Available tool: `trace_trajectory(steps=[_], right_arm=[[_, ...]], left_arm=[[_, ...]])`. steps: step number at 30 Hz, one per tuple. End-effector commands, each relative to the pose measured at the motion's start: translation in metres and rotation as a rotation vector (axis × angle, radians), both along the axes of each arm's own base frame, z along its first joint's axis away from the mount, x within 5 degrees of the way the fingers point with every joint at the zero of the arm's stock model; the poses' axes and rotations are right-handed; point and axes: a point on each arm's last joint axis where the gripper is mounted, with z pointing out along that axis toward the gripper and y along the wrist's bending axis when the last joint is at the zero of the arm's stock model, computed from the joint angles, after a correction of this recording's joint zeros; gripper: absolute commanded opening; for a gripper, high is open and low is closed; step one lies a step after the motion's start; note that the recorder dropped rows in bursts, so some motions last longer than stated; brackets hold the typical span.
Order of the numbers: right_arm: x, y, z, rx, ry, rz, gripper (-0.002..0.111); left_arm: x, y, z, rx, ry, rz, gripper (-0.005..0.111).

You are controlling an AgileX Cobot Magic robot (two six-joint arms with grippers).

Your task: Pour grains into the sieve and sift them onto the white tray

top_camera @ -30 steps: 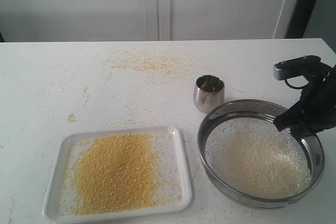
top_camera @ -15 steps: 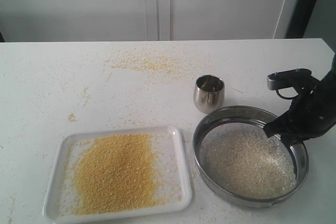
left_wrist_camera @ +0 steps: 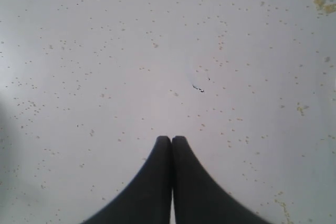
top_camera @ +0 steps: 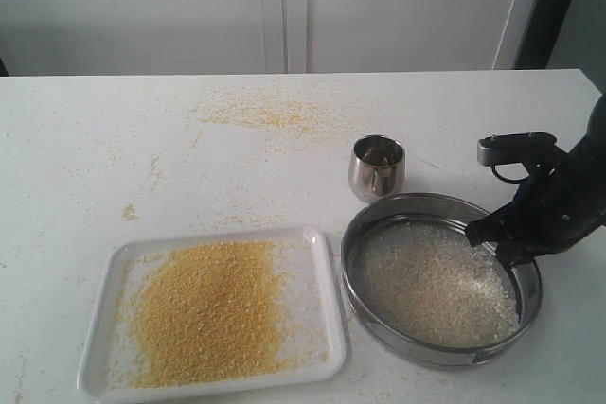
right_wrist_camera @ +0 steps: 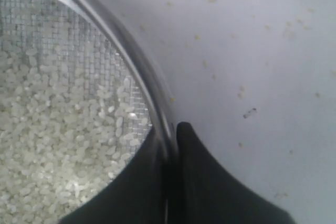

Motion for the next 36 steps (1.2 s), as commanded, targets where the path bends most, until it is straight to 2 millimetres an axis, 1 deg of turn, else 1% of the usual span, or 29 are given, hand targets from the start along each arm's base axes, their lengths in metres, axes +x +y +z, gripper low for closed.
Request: trace_trajectory(steps=[1,5,6,7,11,15,16,19,23,31,36], right_arm=[[0.001,-0.004,-0.007,-0.013,0.007,0.000,0.018],[0.001,-0.004,-0.004,-0.014,-0.014,-0.001,0.039],[0.001,-0.004,-0.001,-0.014,-0.022,-0.002,0.041],[0.001,-0.004,0.005,-0.012,-0.040,-0.008,0.042],[-0.003,-0.003,0.028,-0.006,-0.086,-0.003,0.042],[-0.013,-0.003,0.058,0.006,-0.136,0.004,0.042],[-0.017,-0.002,0.070,0.008,-0.165,0.007,0.039],[-0.026,-0.002,0.088,0.012,-0.205,0.012,0.027],[-0.040,-0.002,0.111,0.019,-0.241,0.021,0.000],[-0.060,-0.002,0.139,0.024,-0.300,0.026,0.000],[-0.078,-0.003,0.164,0.026,-0.435,0.005,0.000]], left_arm=[[-0.003,0.001,0.000,0.004,0.008,0.008,0.000],[-0.003,0.001,0.000,0.004,0.008,0.008,0.000],[-0.003,0.001,0.000,0.004,0.008,0.008,0.000],[-0.003,0.001,0.000,0.004,0.008,0.008,0.000],[-0.003,0.001,0.000,0.004,0.008,0.008,0.000],[-0.003,0.001,0.000,0.004,0.008,0.008,0.000],[-0.003,0.001,0.000,0.004,0.008,0.008,0.000],[-0.003,0.001,0.000,0.004,0.008,0.008,0.000],[-0.003,0.001,0.000,0.004,0.008,0.008,0.000],[-0.003,0.001,0.000,0.004,0.008,0.008,0.000],[-0.003,0.001,0.000,0.004,0.008,0.008,0.000]])
